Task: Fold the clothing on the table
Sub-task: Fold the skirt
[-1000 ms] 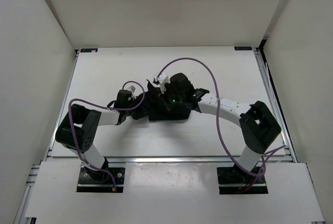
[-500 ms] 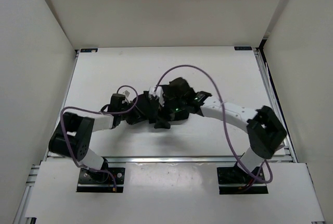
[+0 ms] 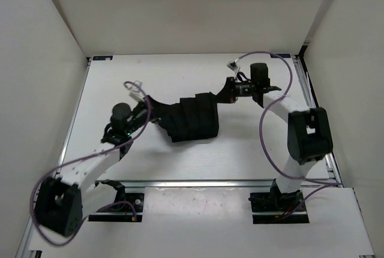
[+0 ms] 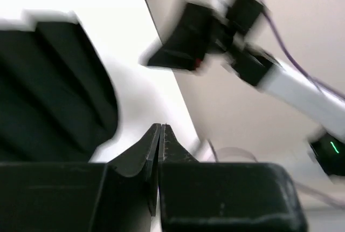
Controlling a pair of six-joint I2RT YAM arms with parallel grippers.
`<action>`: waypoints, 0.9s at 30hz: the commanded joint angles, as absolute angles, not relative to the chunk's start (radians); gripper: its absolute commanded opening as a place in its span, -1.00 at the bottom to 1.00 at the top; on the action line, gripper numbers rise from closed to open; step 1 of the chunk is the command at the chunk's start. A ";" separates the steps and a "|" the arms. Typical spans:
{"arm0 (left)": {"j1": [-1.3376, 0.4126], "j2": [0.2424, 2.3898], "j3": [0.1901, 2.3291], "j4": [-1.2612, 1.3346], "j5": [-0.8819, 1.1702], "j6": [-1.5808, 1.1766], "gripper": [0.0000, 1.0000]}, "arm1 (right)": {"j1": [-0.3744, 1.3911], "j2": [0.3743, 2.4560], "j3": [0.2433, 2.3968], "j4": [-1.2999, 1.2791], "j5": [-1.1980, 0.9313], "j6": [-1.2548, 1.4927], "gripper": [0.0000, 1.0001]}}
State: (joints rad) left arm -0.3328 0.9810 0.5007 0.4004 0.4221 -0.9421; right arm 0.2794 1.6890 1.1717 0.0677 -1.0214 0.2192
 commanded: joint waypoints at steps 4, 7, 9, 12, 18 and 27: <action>-0.529 1.395 0.641 0.690 0.684 -1.094 -1.00 | 0.241 1.848 1.118 0.291 -1.296 0.593 -1.00; -0.546 1.523 0.647 0.796 0.681 -1.166 -1.00 | 0.273 1.913 1.176 0.285 -1.331 0.601 -1.00; -0.528 1.563 0.635 0.795 0.681 -1.164 -1.00 | 0.301 1.951 1.190 0.305 -1.359 0.629 -0.98; -0.509 1.601 0.603 0.726 0.672 -1.122 -1.00 | 0.347 1.967 1.198 0.321 -1.339 0.638 -1.00; -0.462 1.686 0.543 0.655 0.641 -1.069 -1.00 | 0.368 2.020 1.154 0.304 -1.247 0.707 -1.00; -0.436 1.873 0.583 0.614 0.654 -1.074 -1.00 | 0.339 2.183 1.172 0.353 -1.164 0.836 -1.00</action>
